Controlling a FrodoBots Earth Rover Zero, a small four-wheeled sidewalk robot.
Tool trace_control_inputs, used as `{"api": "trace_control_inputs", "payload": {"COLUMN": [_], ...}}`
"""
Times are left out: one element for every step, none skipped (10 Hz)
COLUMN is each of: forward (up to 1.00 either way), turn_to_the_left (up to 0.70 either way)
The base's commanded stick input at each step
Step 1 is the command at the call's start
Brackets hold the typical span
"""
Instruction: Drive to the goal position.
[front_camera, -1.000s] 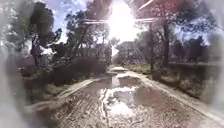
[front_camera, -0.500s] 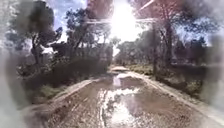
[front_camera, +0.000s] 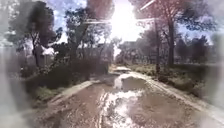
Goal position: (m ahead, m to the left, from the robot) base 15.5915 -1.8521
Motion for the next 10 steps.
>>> {"api": "trace_control_inputs", "payload": {"forward": [0.7, 0.7, 0.7, 0.7, 0.7, 0.7, 0.7, 0.7, 0.7, 0.7], "turn_to_the_left": [0.0, 0.0, 0.0, 0.0, 0.0, 0.0, 0.0, 0.0, 0.0, 0.0]}}
